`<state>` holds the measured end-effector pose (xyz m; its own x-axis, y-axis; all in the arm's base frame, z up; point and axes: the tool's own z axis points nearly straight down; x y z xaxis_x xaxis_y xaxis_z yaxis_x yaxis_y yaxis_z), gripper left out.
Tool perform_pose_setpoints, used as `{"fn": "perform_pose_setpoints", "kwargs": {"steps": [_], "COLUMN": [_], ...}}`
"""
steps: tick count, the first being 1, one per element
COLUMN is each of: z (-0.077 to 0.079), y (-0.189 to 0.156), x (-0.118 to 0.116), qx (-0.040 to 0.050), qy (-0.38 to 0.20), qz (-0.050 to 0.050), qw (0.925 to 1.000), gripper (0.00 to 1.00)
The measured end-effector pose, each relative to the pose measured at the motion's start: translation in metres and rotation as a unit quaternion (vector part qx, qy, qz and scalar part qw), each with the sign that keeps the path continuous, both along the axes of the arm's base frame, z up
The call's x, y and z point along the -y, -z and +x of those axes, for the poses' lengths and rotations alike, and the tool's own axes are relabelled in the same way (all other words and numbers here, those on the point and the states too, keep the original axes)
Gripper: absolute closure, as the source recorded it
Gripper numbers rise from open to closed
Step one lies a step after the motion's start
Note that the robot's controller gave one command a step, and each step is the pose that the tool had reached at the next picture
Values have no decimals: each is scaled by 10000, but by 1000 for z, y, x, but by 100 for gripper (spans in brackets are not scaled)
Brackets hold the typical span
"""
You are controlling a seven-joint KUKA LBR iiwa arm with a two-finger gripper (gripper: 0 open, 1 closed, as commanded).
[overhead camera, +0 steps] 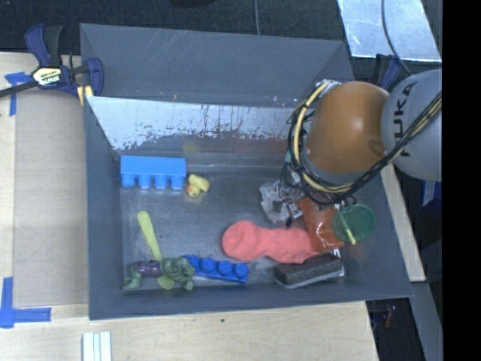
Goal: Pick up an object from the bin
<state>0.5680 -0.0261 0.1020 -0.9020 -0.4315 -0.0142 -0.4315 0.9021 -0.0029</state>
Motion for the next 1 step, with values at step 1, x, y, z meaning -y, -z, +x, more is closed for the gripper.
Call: {"fn": "perform_pose_setpoints", "kwargs": {"steps": [1], "z": [9], "y": [-2], "x": [19], "qx": [-2], "qy": [136], "qz": [1], "qw": [9999], "gripper": [0]}}
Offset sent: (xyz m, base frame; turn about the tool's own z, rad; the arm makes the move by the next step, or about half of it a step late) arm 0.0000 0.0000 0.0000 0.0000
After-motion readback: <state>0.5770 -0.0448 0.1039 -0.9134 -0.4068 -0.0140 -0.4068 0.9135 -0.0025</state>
